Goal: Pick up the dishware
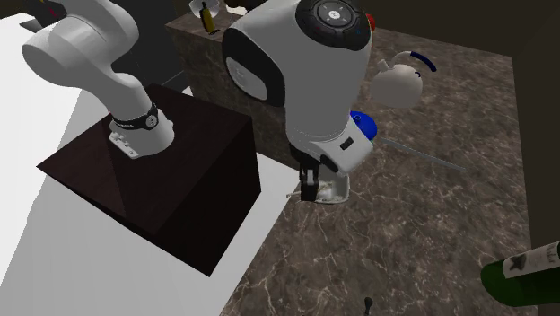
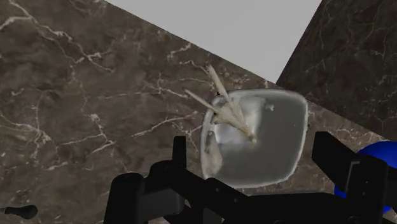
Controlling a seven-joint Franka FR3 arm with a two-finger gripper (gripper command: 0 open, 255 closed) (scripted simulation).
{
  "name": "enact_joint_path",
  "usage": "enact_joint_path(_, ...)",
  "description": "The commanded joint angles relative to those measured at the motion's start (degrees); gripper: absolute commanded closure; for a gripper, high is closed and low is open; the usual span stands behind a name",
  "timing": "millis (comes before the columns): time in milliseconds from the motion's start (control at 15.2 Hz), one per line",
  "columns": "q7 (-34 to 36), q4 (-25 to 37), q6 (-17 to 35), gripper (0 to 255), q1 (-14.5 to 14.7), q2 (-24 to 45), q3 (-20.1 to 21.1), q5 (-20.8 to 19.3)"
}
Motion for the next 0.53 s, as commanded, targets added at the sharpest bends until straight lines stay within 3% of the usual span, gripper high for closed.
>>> enact_joint_path(0, -2.74, 3.22, 1.02, 0, -0.42, 4.78, 0.92, 2.32)
enact_joint_path(462, -8.91, 17.00, 1.18, 0, -2.27, 19.99, 4.99, 7.01)
